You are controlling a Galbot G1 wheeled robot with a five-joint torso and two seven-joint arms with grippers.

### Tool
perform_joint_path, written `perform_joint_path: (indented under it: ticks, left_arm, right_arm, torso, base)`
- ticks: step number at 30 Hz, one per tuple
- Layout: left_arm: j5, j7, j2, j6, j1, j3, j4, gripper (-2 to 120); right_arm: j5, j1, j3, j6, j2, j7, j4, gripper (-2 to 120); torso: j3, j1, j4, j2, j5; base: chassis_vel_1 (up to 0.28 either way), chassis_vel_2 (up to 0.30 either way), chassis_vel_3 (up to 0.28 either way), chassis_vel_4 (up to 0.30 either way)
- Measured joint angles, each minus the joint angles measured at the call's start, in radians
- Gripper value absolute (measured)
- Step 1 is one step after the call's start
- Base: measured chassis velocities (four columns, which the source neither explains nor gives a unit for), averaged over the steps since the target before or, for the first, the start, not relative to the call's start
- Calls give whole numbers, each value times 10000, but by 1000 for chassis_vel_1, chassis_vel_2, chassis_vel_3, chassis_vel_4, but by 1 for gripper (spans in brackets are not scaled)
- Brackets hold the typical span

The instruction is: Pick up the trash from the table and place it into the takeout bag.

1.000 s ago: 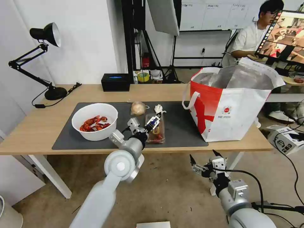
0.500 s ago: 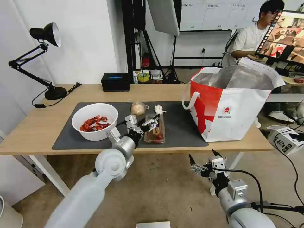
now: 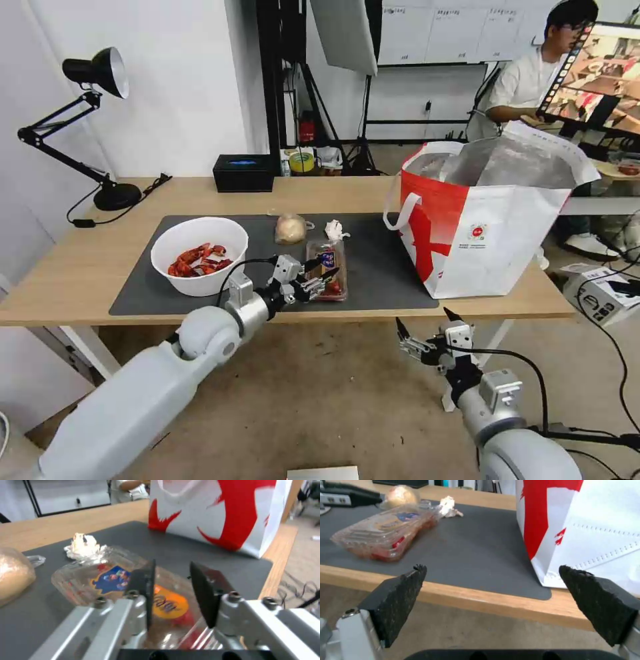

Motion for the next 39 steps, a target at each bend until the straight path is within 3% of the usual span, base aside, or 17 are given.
perform_joint_path:
  ticks: [9, 14, 16, 25, 39]
  left_arm:
    - [173, 206, 60, -98, -515, 587, 739, 0]
    - [139, 207, 34, -113, -522, 710, 865, 0]
    - [71, 202, 46, -115, -514, 746, 837, 0]
    - [-152, 110, 174, -115, -509, 732, 729, 0]
    - [-326, 47, 606, -155, -331, 532, 420, 0]
  right_arm:
    - [741, 540, 3, -2, -150, 249, -127, 100]
    - [2552, 1302, -5, -99, -170, 698, -314, 100]
    - [3937, 1838, -7, -113, -300, 882, -524, 100]
    - [6657, 3361, -369, -231, -826, 1091, -1386, 100]
    - [10798, 6704, -1956, -2251, -551, 3175, -3248, 100]
  torso:
    - [0, 0, 0, 0, 0]
    - [0, 1, 0, 0, 1]
    - [0, 0, 0, 0, 1]
    - [0, 1, 0, 0, 1]
    - [0, 1, 2, 1, 0]
  base:
    - [0, 0, 0, 0]
    - [0, 0, 0, 0]
    - [0, 0, 0, 0]
    - [0, 0, 0, 0]
    - [0, 0, 0, 0]
